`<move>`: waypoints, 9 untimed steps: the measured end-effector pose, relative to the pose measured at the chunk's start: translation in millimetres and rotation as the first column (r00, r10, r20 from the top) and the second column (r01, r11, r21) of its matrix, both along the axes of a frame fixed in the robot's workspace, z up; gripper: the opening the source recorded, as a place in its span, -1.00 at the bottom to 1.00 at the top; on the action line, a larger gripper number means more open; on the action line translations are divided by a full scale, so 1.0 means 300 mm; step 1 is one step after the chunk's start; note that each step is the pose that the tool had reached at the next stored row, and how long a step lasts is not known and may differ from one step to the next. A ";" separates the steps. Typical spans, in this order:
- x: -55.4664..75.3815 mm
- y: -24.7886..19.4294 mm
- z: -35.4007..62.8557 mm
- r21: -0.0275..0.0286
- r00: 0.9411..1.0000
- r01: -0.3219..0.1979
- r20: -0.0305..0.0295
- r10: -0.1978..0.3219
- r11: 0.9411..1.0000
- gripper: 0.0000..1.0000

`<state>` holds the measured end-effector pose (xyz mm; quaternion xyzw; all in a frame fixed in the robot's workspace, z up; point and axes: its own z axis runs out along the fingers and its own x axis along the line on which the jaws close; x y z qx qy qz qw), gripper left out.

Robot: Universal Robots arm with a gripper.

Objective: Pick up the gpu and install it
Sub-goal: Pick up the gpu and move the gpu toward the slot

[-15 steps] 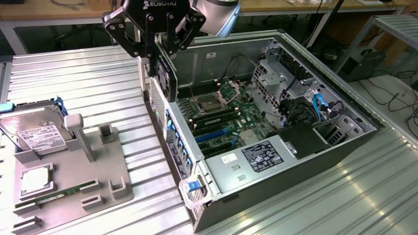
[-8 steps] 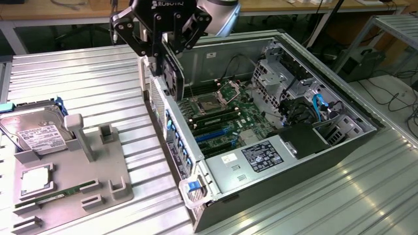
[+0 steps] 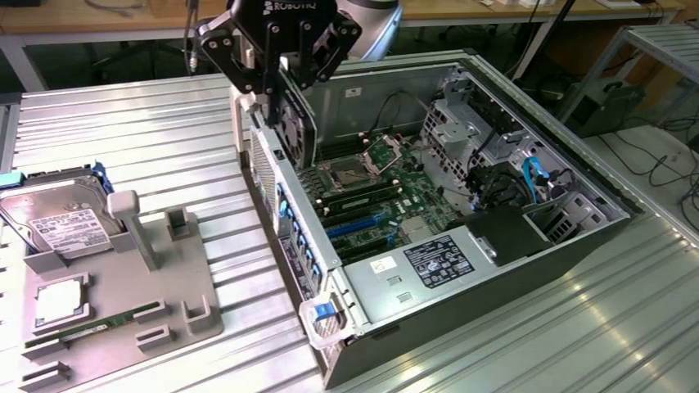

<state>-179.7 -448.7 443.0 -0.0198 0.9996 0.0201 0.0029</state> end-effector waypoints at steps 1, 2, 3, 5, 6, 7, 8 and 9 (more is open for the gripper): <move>0.003 0.000 0.000 0.000 1.000 0.000 0.000 0.000 1.000 -0.43; 0.007 0.000 0.000 0.000 1.000 0.000 0.000 0.000 1.000 -0.43; 0.012 0.000 0.000 0.000 1.000 -0.001 0.000 0.001 1.000 -0.43; 0.019 0.000 -0.001 0.000 1.000 -0.001 0.000 0.001 1.000 -0.43; 0.025 0.000 -0.001 0.000 1.000 -0.002 0.000 0.002 1.000 -0.43; 0.029 0.000 -0.002 0.000 1.000 -0.002 0.000 0.002 1.000 -0.43; 0.034 0.000 -0.002 0.000 1.000 -0.002 0.000 0.002 1.000 -0.43; 0.037 0.000 -0.002 0.000 1.000 -0.003 0.000 0.003 1.000 -0.43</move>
